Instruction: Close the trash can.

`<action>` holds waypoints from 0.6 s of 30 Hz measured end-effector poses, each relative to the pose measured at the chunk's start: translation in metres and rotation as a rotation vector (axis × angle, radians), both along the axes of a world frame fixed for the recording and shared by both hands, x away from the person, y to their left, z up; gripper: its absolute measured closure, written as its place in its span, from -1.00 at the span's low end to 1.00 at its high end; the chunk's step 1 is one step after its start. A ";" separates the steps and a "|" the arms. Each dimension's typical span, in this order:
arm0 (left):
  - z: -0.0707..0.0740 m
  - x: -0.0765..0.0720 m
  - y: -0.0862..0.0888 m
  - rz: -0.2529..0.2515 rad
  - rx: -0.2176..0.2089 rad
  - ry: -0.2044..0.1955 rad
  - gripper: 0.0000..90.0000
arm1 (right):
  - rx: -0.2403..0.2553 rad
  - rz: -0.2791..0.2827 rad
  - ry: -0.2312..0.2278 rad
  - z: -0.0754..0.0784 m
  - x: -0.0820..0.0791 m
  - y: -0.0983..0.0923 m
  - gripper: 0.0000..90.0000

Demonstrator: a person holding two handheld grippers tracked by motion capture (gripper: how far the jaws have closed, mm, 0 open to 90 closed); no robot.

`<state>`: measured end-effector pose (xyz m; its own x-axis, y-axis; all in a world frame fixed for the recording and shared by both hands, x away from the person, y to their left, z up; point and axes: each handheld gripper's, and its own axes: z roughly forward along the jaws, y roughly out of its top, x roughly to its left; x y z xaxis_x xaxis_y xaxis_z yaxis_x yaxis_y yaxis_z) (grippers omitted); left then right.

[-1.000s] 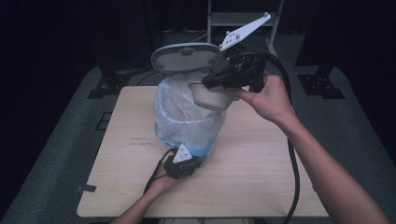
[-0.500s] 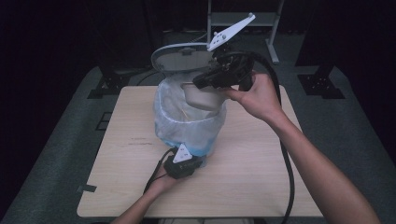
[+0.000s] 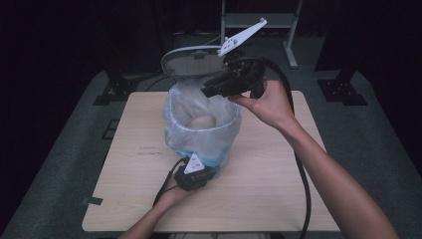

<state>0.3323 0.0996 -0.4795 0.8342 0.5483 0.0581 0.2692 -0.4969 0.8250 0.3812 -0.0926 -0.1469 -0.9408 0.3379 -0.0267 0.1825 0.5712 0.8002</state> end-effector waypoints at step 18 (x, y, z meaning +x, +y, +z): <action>0.000 0.001 0.001 -0.004 0.001 0.001 0.50 | 0.023 -0.021 0.061 -0.017 -0.001 -0.038 0.40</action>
<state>0.3328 0.1002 -0.4794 0.8363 0.5452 0.0579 0.2679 -0.4985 0.8245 0.3800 -0.1304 -0.1643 -0.9332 0.3573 0.0386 0.2430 0.5482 0.8003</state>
